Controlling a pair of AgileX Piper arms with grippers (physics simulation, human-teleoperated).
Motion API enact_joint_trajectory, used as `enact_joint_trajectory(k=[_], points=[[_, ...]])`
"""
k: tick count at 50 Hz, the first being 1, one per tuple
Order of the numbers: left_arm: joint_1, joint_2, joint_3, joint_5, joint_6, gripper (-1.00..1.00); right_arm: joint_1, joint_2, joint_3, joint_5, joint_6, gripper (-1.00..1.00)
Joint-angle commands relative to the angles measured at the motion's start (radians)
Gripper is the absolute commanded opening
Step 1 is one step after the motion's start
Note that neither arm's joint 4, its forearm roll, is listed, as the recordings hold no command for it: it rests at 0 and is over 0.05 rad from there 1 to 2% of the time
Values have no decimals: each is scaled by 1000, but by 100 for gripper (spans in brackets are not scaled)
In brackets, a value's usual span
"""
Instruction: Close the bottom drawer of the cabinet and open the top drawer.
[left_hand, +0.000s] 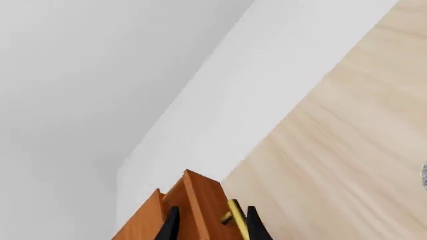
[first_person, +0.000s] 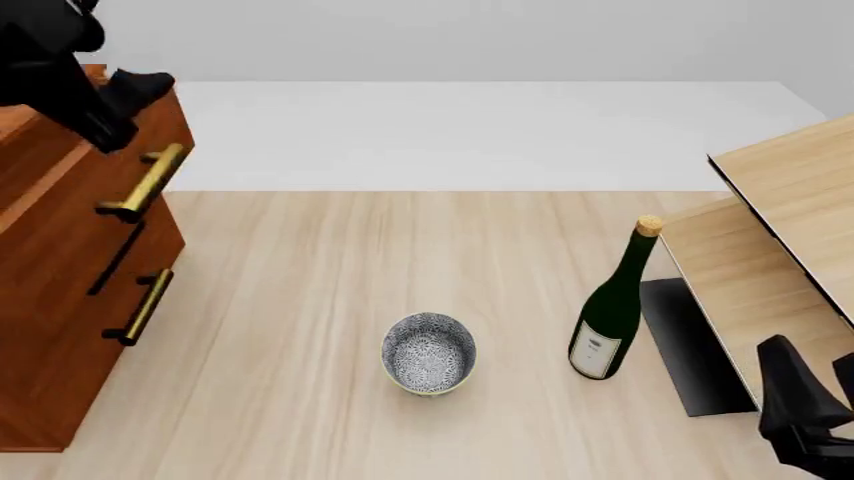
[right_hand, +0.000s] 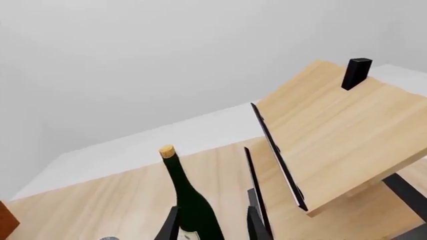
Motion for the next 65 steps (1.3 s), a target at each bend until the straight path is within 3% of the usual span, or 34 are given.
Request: enact_joint_trajectory(k=[1,3,4,9,10,16,18,19,21,26,31,38,65], points=[[12,74,-235,208,-287,100,4,-1,-1,2,-4,100],[22,77,-247,226,-322,100,5,-6,-2,7,-9,100],[9,88,-270,244,-374,100,7,-7,-2,8,-11,100],[6,92,-287,272,-439,100,10,-16,-2,16,-14,100],[0,93,-306,275,-484,100,10,-18,-3,18,-16,100],[9,101,-298,296,-545,100,13,-22,-3,22,-20,100],[19,99,-283,298,-525,100,15,-22,-3,21,-22,100],[-3,109,-303,308,-585,100,16,-21,-3,20,-23,100],[31,110,-290,317,-589,100,16,-19,-3,19,-24,100],[13,109,-270,314,-676,100,18,-15,-4,14,-28,100],[24,97,-256,309,-686,100,20,-14,-4,13,-31,100],[19,80,-215,291,-766,100,23,-17,-4,15,-39,100],[85,-3,-77,224,-796,100,33,-41,-7,37,-72,100]])
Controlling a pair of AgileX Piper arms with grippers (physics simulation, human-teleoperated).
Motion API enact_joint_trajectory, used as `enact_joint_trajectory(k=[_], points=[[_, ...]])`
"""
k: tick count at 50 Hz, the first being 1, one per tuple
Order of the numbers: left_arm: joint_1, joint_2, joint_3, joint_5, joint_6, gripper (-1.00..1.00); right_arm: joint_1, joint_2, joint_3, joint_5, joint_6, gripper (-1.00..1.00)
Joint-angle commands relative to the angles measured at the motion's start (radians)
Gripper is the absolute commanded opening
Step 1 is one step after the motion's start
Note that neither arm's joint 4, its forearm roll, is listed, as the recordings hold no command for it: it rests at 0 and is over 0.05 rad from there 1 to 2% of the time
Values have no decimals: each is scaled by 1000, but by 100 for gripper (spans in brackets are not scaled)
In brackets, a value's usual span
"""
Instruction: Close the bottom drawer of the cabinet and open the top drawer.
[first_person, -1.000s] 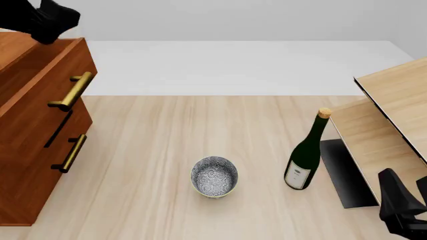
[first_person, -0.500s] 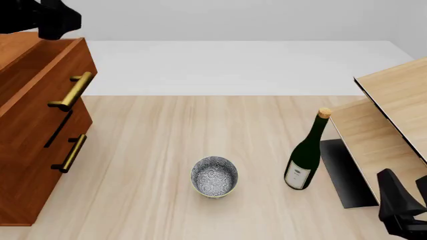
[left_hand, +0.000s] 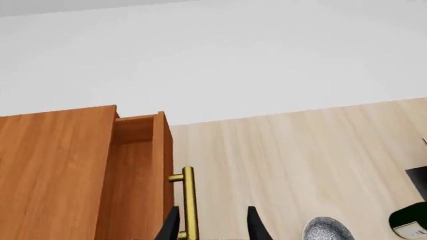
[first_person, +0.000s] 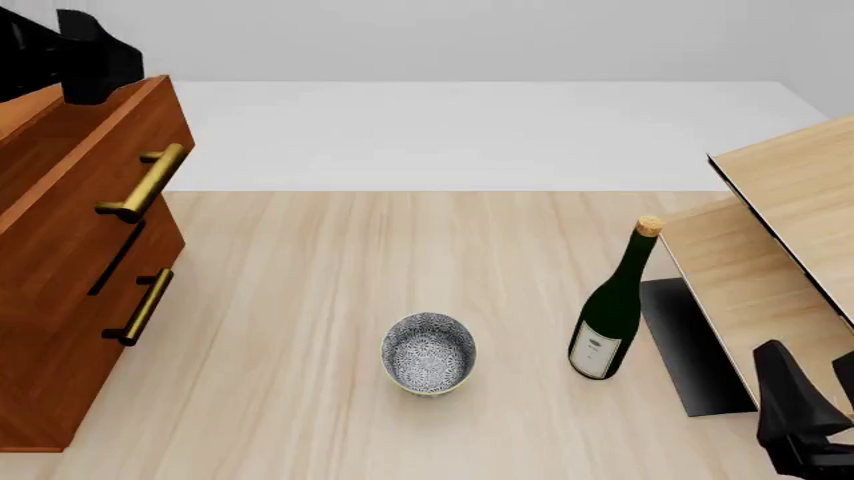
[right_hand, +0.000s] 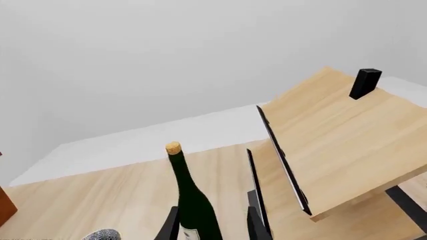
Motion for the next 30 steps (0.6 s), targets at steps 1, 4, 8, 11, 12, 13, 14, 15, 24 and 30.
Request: enact_joint_trajectory(k=[1,4,8,11,12,13,14,15,24,30], points=[[20,-27,42,-16,-19,100,3,-4,0,3,-13,100],[34,-35,54,-17,-21,100,5,-4,-1,3,-16,100],[46,-43,68,-21,-18,100,8,-5,-2,4,-21,100],[52,-44,79,-24,-20,100,9,-5,-2,4,-24,100],[54,-43,82,-25,-22,100,9,-5,-2,4,-25,100],[61,-43,83,-27,-19,100,10,-5,-3,4,-26,100],[56,-42,85,-28,-22,100,10,-5,-3,5,-27,100],[58,-41,86,-27,-25,100,10,-5,-3,5,-28,100],[73,-37,116,-48,-34,100,14,-5,-4,5,-35,100],[90,-30,138,-63,-29,100,20,-1,-1,-2,-21,100]])
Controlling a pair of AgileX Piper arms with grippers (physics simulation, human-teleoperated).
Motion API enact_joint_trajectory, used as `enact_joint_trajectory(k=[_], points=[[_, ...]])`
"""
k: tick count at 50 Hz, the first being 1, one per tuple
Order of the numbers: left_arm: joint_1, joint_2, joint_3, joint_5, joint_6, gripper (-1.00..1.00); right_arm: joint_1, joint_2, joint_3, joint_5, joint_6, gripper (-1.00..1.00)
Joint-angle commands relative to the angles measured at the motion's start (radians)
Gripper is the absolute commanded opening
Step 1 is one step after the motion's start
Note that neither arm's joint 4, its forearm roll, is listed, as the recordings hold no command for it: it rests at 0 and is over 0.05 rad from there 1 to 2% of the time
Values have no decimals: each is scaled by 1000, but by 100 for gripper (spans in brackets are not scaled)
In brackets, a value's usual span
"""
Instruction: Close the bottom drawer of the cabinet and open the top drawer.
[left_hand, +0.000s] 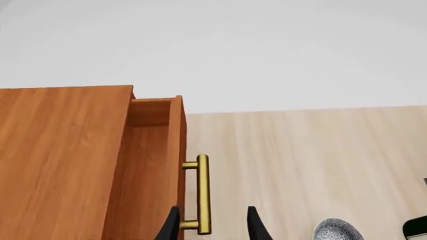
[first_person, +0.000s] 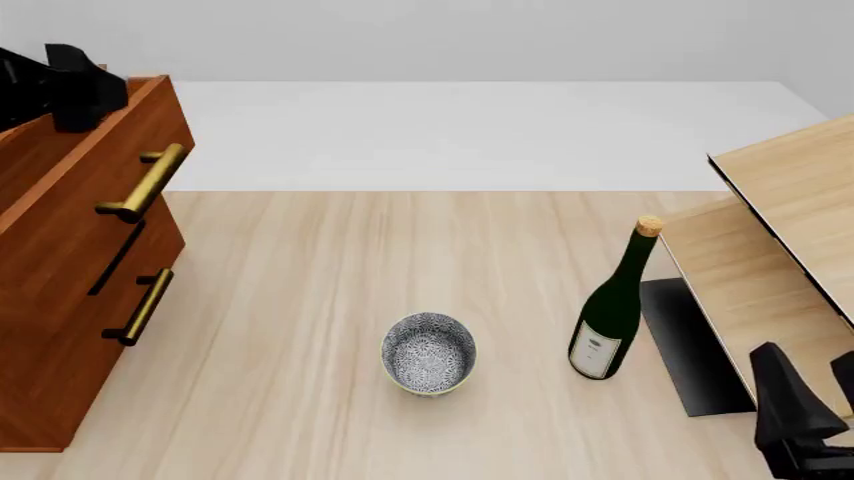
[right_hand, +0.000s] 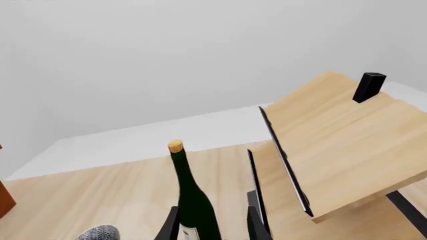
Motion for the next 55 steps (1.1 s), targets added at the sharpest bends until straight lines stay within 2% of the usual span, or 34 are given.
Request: enact_joint_trajectory(k=[1,10,24,55], points=[[21,5,38,-26,-2,100,7,10,-9,-4,11,100],[52,7,61,-39,9,100,11,-14,-14,18,18,100],[102,11,93,-69,37,100,18,-17,-13,24,-8,100],[108,-4,168,-105,-8,100,25,-15,-5,17,-30,100]])
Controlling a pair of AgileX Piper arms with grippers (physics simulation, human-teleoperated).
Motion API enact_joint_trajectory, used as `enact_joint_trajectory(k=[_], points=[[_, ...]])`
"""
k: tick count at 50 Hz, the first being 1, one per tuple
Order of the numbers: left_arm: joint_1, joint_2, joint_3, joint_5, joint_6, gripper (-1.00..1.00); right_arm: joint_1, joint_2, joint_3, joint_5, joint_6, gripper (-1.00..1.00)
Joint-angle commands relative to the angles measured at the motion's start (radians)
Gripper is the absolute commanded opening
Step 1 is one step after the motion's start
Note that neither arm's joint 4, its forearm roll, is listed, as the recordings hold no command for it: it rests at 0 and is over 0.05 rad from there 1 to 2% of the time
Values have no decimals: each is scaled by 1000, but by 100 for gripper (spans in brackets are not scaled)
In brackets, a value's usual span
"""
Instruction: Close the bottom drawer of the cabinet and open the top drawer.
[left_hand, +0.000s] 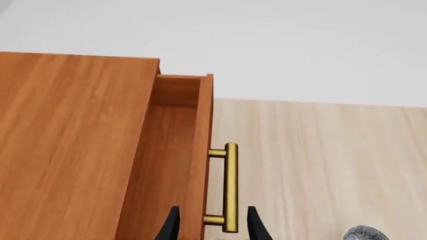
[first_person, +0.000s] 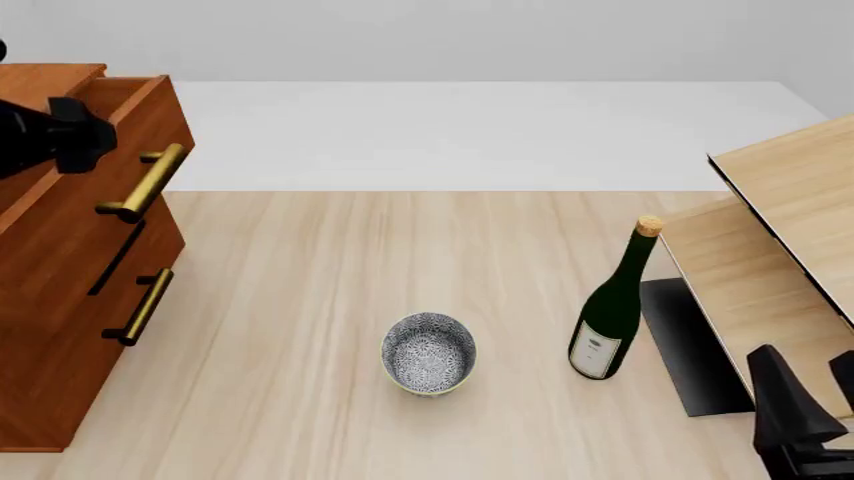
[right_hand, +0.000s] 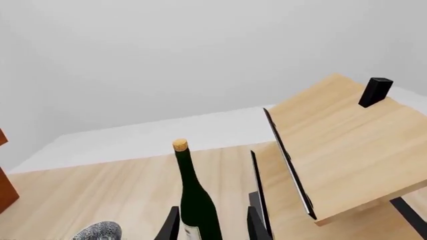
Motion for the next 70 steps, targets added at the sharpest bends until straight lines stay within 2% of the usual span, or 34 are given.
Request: enact_joint_trajectory(k=[1,32,54,70], points=[[6,-6,25,-12,-11,100,2,1,2,-3,-6,100],[18,-3,116,-64,-45,100,7,3,3,-6,-13,100],[34,4,155,-84,-44,100,8,4,4,-7,-16,100],[3,22,159,-93,-58,100,7,2,4,-8,-19,100]])
